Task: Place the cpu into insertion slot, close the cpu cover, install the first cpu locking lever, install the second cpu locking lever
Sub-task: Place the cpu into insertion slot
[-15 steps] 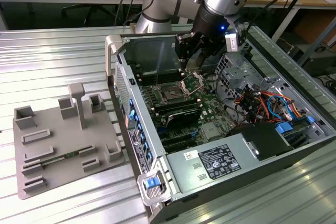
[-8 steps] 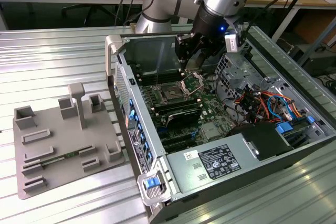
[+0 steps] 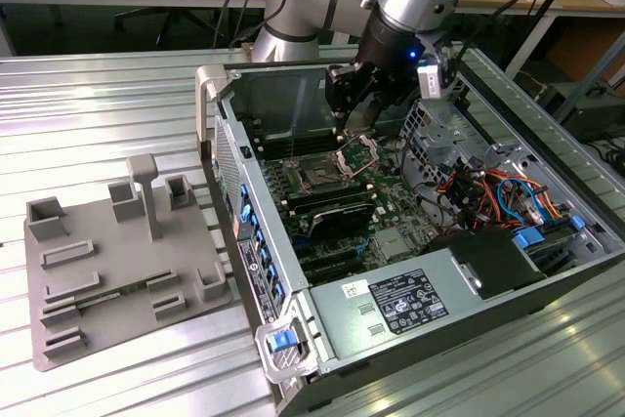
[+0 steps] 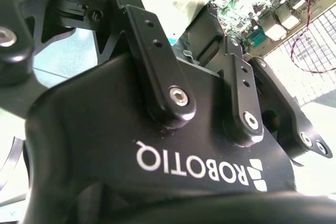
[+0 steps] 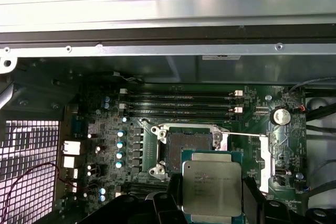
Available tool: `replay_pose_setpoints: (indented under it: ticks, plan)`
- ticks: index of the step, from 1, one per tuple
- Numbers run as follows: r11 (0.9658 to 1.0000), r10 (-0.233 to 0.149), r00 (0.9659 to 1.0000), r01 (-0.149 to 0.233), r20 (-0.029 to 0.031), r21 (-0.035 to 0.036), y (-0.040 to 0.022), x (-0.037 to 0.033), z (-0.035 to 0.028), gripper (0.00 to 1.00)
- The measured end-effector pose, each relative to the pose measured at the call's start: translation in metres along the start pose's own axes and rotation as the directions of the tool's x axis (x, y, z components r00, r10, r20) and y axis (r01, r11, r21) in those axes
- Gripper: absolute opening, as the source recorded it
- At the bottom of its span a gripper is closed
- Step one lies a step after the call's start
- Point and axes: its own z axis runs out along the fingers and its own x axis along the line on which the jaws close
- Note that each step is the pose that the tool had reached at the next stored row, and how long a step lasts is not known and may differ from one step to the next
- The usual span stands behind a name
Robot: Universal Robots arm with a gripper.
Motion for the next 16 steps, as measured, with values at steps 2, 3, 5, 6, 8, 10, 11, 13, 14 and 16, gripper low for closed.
replay_pose_setpoints:
  ticks: [2, 3, 5, 6, 8, 10, 11, 13, 14, 16]
  plan:
    - [1.0000, 0.000, 1.0000, 0.000, 0.0000, 0.0000, -0.0001, 0.0000, 0.0006, 0.55]
    - [1.0000, 0.000, 1.0000, 0.000, 0.0000, 0.0001, -0.0001, 0.0000, 0.0009, 0.55]
    - [1.0000, 0.000, 1.0000, 0.000, 0.0000, 0.0000, -0.0001, 0.0000, 0.0015, 0.55]
    - [1.0000, 0.000, 1.0000, 0.000, 0.0000, 0.0000, -0.0002, 0.0000, 0.0018, 0.55]
    - [1.0000, 0.000, 1.0000, 0.000, 0.0000, 0.0000, -0.0002, 0.0000, 0.0023, 0.55]
    - [1.0000, 0.000, 1.0000, 0.000, 0.0000, 0.0000, -0.0003, 0.0000, 0.0029, 0.55]
    - [1.0000, 0.000, 1.0000, 0.000, 0.0000, 0.0000, -0.0003, 0.0000, 0.0032, 0.55]
    - [1.0000, 0.000, 1.0000, 0.000, 0.0000, 0.0000, -0.0003, -0.0001, 0.0037, 0.55]
    - [1.0000, 0.000, 1.0000, 0.000, 0.0000, 0.0000, -0.0004, -0.0001, 0.0040, 0.55]
    - [1.0000, 0.000, 1.0000, 0.000, 0.0000, 0.0000, -0.0004, -0.0001, 0.0046, 0.55]
